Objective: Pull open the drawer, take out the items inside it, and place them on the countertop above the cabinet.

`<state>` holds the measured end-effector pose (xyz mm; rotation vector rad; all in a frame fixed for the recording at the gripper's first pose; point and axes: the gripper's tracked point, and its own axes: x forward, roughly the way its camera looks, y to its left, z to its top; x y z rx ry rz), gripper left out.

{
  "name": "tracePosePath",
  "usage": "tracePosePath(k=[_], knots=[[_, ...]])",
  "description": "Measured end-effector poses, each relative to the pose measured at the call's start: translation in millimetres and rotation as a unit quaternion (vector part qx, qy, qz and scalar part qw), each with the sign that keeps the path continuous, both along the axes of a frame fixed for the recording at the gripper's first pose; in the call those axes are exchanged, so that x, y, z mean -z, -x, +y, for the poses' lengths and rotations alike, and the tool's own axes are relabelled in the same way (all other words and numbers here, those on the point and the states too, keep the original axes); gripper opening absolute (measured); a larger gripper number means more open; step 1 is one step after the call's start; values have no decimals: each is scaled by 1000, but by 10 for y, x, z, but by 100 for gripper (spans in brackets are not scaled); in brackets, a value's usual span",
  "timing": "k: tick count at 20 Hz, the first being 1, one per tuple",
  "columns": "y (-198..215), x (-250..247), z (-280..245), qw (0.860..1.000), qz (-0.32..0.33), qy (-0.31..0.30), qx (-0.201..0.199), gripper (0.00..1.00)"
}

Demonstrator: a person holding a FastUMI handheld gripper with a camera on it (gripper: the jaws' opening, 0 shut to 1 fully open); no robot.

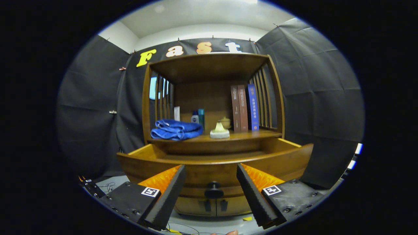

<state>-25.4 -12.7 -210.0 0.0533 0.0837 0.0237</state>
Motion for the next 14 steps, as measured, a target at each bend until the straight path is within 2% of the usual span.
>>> tracePosePath(k=[4,10,14], knots=[[-182,351,32,1000,25,4,5,99],[-409,619,28,999,34,19,11,99],[-418,606,36,1000,10,22,11,99]])
